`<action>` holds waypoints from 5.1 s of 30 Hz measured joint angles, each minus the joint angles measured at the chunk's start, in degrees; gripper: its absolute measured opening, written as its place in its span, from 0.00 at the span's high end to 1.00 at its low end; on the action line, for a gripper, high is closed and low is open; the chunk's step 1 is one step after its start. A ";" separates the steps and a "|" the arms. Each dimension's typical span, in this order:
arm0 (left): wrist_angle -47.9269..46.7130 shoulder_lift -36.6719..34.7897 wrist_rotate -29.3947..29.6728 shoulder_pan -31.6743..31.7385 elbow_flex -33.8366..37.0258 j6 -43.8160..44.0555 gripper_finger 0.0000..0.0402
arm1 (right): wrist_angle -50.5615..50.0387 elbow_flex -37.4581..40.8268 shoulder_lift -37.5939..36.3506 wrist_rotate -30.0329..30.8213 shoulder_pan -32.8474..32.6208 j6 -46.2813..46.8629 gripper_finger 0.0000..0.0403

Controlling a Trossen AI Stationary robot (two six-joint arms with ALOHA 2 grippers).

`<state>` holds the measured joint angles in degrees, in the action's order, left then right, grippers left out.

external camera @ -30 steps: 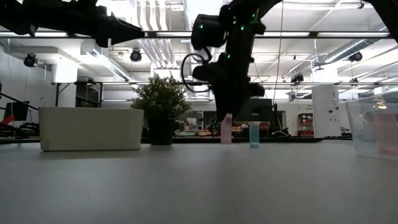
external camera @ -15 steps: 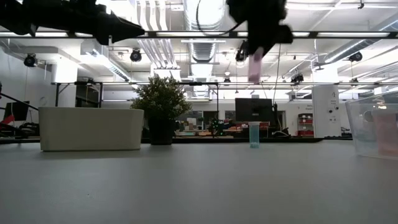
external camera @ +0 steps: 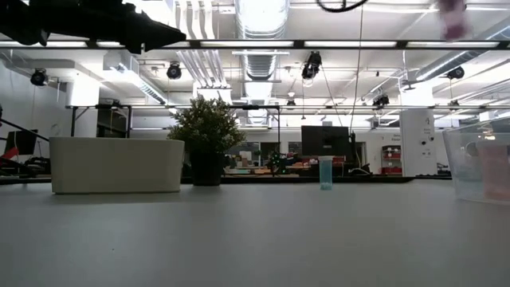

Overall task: Pick and place medicine bottles into bin by pill shape (circle, oval)
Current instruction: Put the pink pill bottle into the transparent bin, then put the blue pill bottle into the transparent bin

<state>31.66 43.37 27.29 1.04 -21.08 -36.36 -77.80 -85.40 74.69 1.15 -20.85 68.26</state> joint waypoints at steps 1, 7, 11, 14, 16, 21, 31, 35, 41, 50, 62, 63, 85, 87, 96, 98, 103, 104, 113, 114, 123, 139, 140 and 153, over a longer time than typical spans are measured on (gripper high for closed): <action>0.00 0.01 0.00 -0.01 0.00 0.00 0.55 | 0.08 0.93 -0.81 0.02 -1.71 2.22 0.71; 0.52 0.01 0.00 -0.02 0.00 0.07 0.55 | 0.14 7.75 -4.16 2.53 -11.28 13.21 0.71; 0.54 0.03 0.00 -0.04 0.00 0.07 0.55 | 0.28 12.83 -5.41 3.31 -16.61 17.93 0.71; 0.52 0.02 0.00 -0.04 0.00 0.09 0.55 | 0.36 15.83 -5.71 3.42 -20.26 18.87 0.71; 0.52 0.01 0.00 -0.04 0.00 0.11 0.55 | 0.39 17.38 -5.79 3.39 -22.53 18.85 0.71; 0.52 0.07 0.00 -0.04 0.00 0.13 0.55 | 1.63 22.24 -5.65 4.14 -26.76 19.14 0.71; 0.87 0.12 0.00 -0.04 0.00 0.13 0.55 | 9.89 30.43 -5.28 10.64 -30.74 19.36 0.71; 0.85 0.12 0.00 -0.04 0.00 0.13 0.55 | 11.51 32.58 -5.28 11.52 -30.79 19.25 0.71; 0.85 0.12 0.00 -0.04 0.01 0.13 0.55 | 14.13 34.63 -5.28 11.50 -31.05 19.22 0.71; 0.85 0.12 0.00 -0.04 0.07 0.11 0.55 | 18.18 38.48 -5.28 10.82 -31.05 19.22 0.71; 0.85 0.12 0.00 -0.09 0.09 0.09 0.55 | 19.98 39.31 -5.28 9.34 -31.05 19.17 0.71; 0.85 0.12 0.00 -0.09 0.09 0.09 0.55 | 20.45 39.45 -5.28 9.27 -31.05 19.10 0.71; 0.85 0.12 0.00 -0.04 0.11 0.07 0.55 | 21.55 40.56 -5.28 7.80 -31.05 18.37 0.71; 0.85 0.12 0.00 -0.04 0.11 0.07 0.55 | 21.55 40.56 -5.28 7.80 -31.05 18.43 0.71; 0.85 0.12 0.00 -0.04 0.11 0.07 0.55 | 21.13 40.56 -5.28 7.80 -31.05 19.09 0.66; 0.85 0.12 0.00 -0.04 0.11 0.07 0.55 | 21.06 40.56 -5.28 7.80 -31.05 19.42 0.63; 0.85 0.12 0.00 -0.04 0.11 0.07 0.55 | 21.06 40.56 -5.28 7.80 -31.05 19.49 0.55; 0.85 0.12 0.00 -0.04 0.11 0.07 0.55 | 21.04 40.56 -5.28 7.80 -31.05 19.49 0.54; 0.85 0.12 0.00 -0.04 0.11 0.09 0.55 | 20.76 40.56 -7.24 7.65 -31.05 19.84 0.49; 0.84 0.12 0.00 -0.04 0.11 0.09 0.55 | 20.57 40.56 -7.72 7.65 -31.01 19.86 0.49; 0.85 0.12 0.00 -0.09 0.11 0.09 0.55 | 18.46 39.68 -12.31 8.36 -30.98 23.34 0.49; 0.85 0.12 0.00 -0.05 0.11 0.12 0.55 | 18.31 27.37 -12.92 23.46 -19.72 9.60 0.49; 0.85 0.12 0.00 -0.05 0.11 0.13 0.55 | 18.43 25.93 -12.13 23.50 -17.92 7.58 0.49; 0.81 0.12 0.00 -0.04 0.60 1.29 0.55 | 18.04 10.42 1.32 10.91 8.72 -18.90 0.49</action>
<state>32.47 43.48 27.29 0.99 -20.48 -35.07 -59.76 -74.98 76.01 12.06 -12.13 49.35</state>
